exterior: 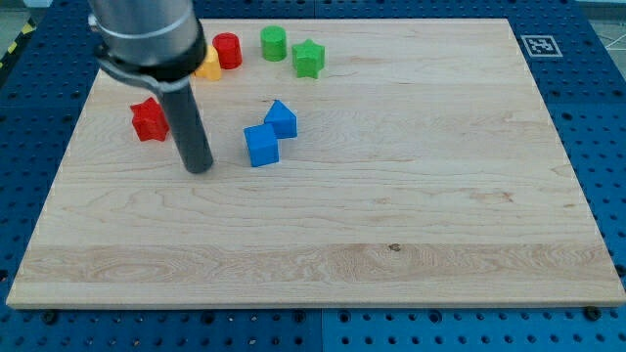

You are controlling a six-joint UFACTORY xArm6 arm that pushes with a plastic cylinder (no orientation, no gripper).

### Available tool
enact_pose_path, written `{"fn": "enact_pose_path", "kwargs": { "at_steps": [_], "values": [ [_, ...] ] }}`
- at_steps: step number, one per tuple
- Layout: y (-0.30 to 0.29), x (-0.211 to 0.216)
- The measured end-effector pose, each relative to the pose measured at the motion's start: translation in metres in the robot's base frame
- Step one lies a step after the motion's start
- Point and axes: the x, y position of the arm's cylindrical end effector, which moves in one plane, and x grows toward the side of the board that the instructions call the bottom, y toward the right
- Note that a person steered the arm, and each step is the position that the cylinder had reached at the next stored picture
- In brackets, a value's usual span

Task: Move the blue cube closer to the red star

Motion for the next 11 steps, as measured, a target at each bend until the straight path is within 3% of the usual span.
{"fn": "enact_pose_path", "kwargs": {
  "at_steps": [2,3,6,8,9,11],
  "values": [
    [0.108,-0.002],
    [0.118,-0.020],
    [0.035,-0.047],
    [0.091,-0.046],
    [0.085,-0.034],
    [-0.002,-0.021]
  ]
}}
